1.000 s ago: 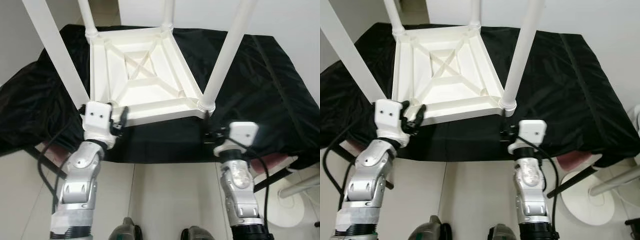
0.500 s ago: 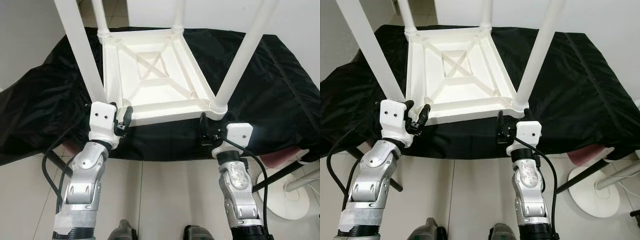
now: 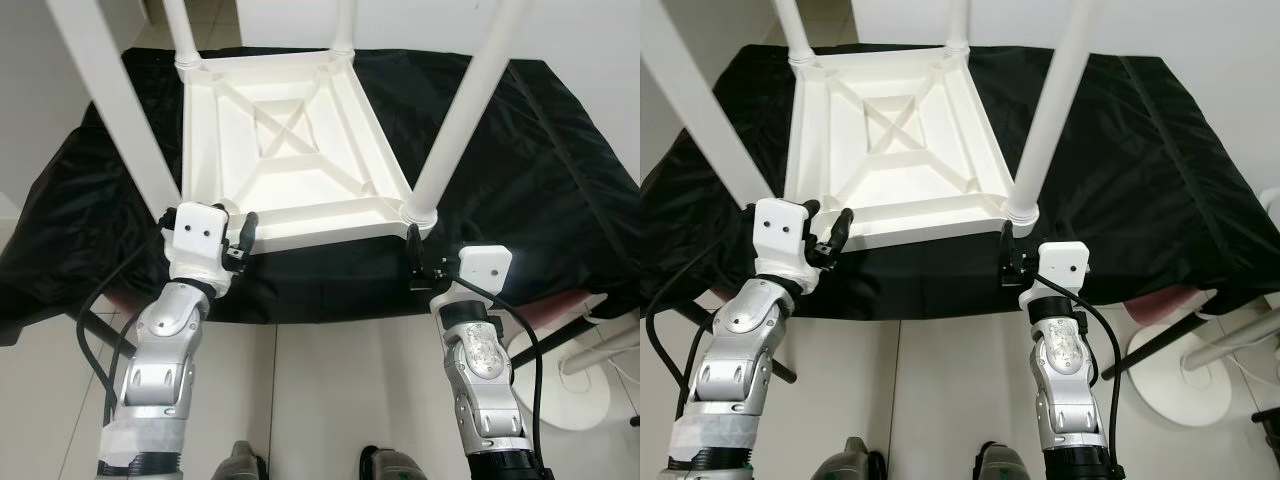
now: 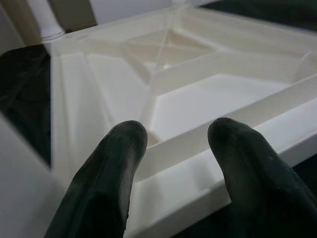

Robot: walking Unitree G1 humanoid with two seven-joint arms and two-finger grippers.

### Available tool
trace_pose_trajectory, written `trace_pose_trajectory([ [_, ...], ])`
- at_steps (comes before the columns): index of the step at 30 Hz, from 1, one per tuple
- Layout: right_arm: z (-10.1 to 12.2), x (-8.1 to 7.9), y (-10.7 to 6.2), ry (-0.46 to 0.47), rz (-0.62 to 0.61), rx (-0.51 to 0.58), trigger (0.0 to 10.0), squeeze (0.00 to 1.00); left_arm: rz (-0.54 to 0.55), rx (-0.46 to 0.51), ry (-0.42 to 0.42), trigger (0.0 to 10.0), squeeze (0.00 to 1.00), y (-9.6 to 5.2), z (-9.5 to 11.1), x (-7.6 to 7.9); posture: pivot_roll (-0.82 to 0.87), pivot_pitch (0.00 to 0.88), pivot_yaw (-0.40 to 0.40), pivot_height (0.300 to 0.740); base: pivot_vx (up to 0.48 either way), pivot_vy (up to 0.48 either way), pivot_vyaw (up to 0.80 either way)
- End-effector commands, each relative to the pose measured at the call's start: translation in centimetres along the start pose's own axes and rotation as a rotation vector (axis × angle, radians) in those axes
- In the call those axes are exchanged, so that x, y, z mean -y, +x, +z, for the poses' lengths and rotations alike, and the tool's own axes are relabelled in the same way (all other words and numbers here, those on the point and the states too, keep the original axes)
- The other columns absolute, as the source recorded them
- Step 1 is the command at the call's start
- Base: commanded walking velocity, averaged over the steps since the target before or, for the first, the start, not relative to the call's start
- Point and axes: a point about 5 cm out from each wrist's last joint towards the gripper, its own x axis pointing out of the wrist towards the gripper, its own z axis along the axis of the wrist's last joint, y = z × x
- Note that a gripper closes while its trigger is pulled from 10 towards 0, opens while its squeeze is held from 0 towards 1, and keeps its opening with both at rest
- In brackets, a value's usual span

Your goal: Building children table

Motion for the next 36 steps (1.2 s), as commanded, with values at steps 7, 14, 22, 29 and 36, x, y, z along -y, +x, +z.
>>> trace_pose_trajectory([
  [7,0.5,-0.4,-0.1,0.043,0.080,0.027,10.0,0.00,0.152,-0.020,0.113,10.0,0.00,-0.3,-0.2,-5.7,-0.03,0.107,0.024,0.740,0.000,0.000,0.00],
  [14,0.4,-0.5,-0.1,0.048,0.094,0.018,10.0,0.00,0.208,-0.022,0.157,10.0,0.00,-0.4,0.3,-7.8,-0.03,0.108,0.022,0.740,0.000,0.000,0.00],
  [22,0.1,-1.0,-0.5,0.060,0.152,-0.008,10.0,0.00,0.142,-0.005,0.126,10.0,0.00,-0.5,0.4,-6.1,-0.03,0.109,0.022,0.740,0.000,0.000,0.00],
  [29,-0.1,-0.1,-0.4,0.052,0.230,-0.046,10.0,0.00,-0.026,0.049,-0.014,10.0,0.00,-0.1,1.3,-1.4,-0.03,0.107,0.013,0.740,0.000,0.000,0.00],
  [36,0.2,0.3,0.3,0.038,0.253,-0.035,10.0,1.00,-0.088,0.084,-0.046,10.0,0.00,0.3,2.2,0.2,-0.03,0.103,0.003,0.740,0.000,0.000,0.00],
])
